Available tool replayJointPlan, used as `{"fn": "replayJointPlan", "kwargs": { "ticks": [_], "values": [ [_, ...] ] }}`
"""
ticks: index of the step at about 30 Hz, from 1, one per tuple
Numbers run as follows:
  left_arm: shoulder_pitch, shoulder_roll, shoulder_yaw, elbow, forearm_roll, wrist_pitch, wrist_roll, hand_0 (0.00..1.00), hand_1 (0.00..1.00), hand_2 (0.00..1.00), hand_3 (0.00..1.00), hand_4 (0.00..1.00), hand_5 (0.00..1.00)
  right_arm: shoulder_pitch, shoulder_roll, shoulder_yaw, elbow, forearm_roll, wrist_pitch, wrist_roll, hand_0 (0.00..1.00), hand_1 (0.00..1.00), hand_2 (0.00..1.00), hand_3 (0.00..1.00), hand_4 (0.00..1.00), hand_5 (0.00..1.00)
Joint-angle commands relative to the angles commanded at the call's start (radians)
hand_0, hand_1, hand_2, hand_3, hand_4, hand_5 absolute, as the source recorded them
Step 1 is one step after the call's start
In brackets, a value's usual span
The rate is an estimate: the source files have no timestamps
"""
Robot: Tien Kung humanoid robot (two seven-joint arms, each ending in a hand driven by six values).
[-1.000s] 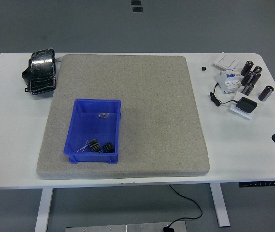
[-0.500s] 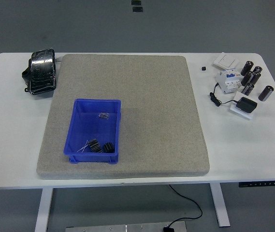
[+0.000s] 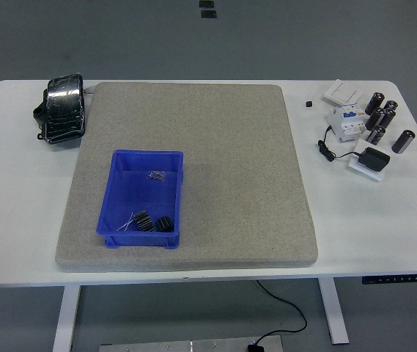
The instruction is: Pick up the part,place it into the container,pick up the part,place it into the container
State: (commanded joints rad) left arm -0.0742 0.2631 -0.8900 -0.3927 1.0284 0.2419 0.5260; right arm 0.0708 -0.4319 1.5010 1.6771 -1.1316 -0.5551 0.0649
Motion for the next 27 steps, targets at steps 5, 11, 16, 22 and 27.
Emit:
{"fn": "replayJointPlan", "kwargs": {
  "ticks": [5, 11, 16, 22, 27],
  "values": [
    [0.0, 0.0, 0.0, 0.002, -0.002, -0.001, -0.002, 0.66, 0.64, 0.583, 0.546, 0.656, 0.631, -0.001, 0.0, 0.003, -0.001, -0.001, 0.002, -0.001, 0.425, 0.569, 0.639, 0.674, 0.619, 0.293],
    [0.0, -0.001, 0.001, 0.003, -0.005, -0.001, -0.003, 0.66, 0.64, 0.583, 0.547, 0.656, 0.631, -0.003, 0.0, 0.01, -0.005, 0.0, 0.002, -0.001, 0.432, 0.569, 0.64, 0.674, 0.62, 0.296],
    [0.0, -0.001, -0.002, 0.004, -0.003, -0.002, -0.003, 0.66, 0.64, 0.583, 0.547, 0.657, 0.631, -0.004, 0.001, 0.015, -0.008, 0.003, 0.003, 0.0, 0.429, 0.571, 0.639, 0.674, 0.624, 0.299],
    [0.002, -0.003, -0.003, 0.005, -0.003, -0.003, -0.003, 0.66, 0.64, 0.583, 0.547, 0.657, 0.63, -0.006, 0.0, 0.017, -0.011, 0.013, 0.006, 0.002, 0.429, 0.572, 0.639, 0.674, 0.637, 0.312],
    [0.003, -0.005, -0.003, 0.006, -0.004, -0.004, -0.004, 0.66, 0.64, 0.583, 0.547, 0.657, 0.63, -0.007, -0.001, 0.021, -0.01, 0.013, 0.006, 0.002, 0.429, 0.572, 0.639, 0.674, 0.637, 0.312]
  ]
}}
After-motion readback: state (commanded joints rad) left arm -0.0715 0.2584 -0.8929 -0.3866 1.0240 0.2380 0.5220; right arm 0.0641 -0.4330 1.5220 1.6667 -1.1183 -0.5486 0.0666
